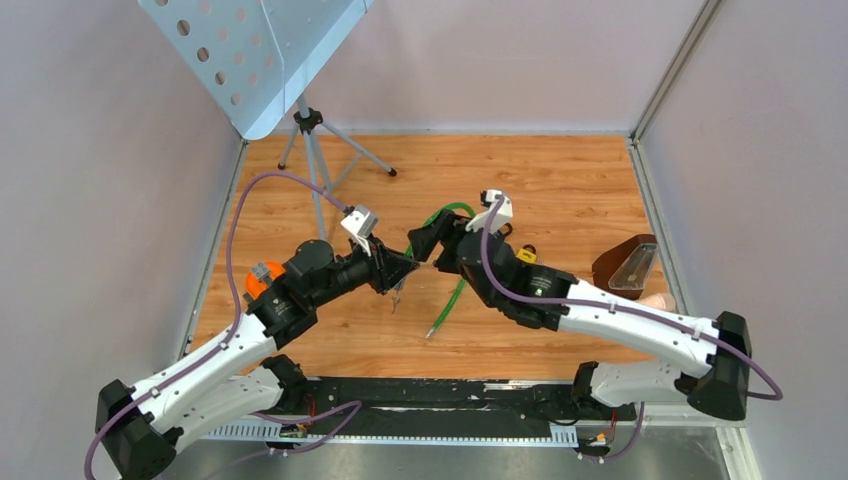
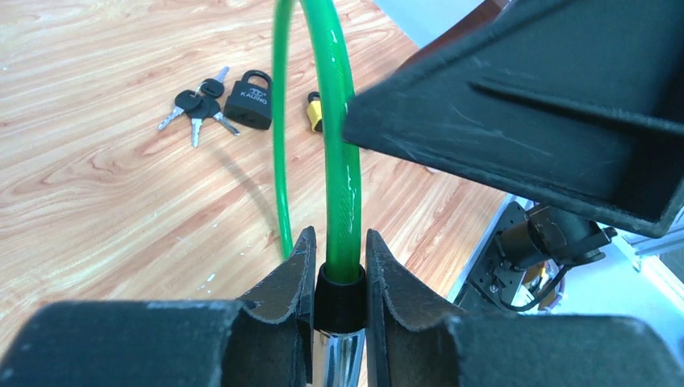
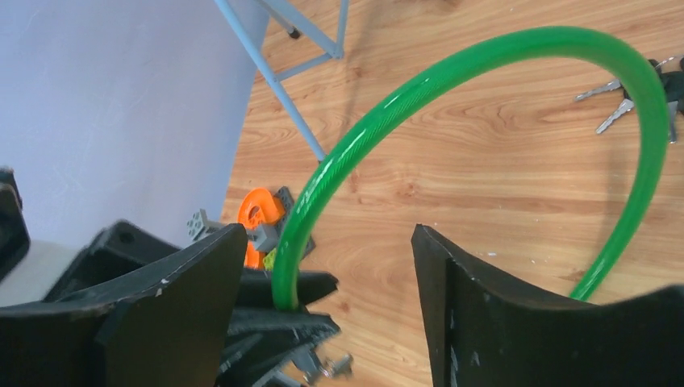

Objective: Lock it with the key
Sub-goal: Adjust the key in the lock.

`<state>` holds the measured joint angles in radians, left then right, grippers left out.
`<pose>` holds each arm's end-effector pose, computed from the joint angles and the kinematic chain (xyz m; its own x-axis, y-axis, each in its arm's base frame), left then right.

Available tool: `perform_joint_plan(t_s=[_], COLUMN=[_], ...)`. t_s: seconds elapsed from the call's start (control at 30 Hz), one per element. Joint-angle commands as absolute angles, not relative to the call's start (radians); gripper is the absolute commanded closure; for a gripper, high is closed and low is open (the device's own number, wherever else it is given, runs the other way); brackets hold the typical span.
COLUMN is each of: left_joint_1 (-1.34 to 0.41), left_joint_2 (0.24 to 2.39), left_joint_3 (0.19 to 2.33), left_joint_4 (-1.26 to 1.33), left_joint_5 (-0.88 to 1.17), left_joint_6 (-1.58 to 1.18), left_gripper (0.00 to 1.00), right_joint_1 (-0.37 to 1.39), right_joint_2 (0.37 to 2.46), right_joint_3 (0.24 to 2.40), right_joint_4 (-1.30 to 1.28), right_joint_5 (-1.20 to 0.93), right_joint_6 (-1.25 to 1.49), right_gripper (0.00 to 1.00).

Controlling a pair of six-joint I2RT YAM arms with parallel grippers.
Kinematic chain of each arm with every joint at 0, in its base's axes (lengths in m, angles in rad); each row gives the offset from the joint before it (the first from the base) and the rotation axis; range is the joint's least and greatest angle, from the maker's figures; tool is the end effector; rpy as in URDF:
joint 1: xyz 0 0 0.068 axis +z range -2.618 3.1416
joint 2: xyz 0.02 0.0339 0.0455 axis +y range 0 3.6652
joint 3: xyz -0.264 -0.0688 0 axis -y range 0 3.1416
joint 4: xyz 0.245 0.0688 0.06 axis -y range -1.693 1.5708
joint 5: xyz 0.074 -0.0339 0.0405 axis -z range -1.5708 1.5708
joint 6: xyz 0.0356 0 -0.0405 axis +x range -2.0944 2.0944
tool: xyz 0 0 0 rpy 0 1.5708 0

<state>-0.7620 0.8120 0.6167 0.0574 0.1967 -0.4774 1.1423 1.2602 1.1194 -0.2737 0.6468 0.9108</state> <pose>0.1386 -0.1419 0.3014 -0.4638 -0.1803 -0.8674 0.6801 0.5551 -0.4790 0.1375 0.2495 0.3486 -0.4950 0.4337 -0.7529 -0.1723 0.8003 0.5743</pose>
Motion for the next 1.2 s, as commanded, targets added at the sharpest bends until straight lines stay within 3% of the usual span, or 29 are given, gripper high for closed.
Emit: perform_joint_plan(t_s=[0.0,0.17,0.2,0.37,0.53,0.83,1.17], left_joint_1=[-0.755,-0.752,-0.752,-0.751,-0.75,-0.751,-0.751], left_joint_2=[0.773,0.755,0.756,0.785,0.802,0.827,0.784], left_joint_3=[0.63,0.631,0.632,0.646,0.661,0.693,0.655], left_joint_4=[0.183,0.18,0.177,0.125,0.054,-0.084,-0.092], left_joint_5=[0.182,0.129,0.109,0.052,-0.081,-0.276,-0.361], left_joint_6=[-0.454,-0.488,-0.496,-0.515,-0.591,-0.695,-0.76], left_gripper=[1.0,1.0,1.0,1.0,1.0,1.0,1.0], right_joint_1=[1.139,1.14,1.141,1.141,1.164,1.247,1.258], right_joint_2=[1.111,0.988,0.976,0.983,1.082,1.357,1.486], right_joint_3=[0.955,0.714,0.679,0.651,0.714,0.9,0.981], right_joint_4=[-0.008,0.261,0.275,0.26,0.24,0.186,0.081], right_joint_5=[0.506,0.219,0.202,0.219,0.22,0.361,0.409], right_joint_6=[0.785,0.595,0.59,0.587,0.611,0.653,0.787], right_gripper=[0.25,0.44,0.44,0.23,0.27,0.47,0.7])
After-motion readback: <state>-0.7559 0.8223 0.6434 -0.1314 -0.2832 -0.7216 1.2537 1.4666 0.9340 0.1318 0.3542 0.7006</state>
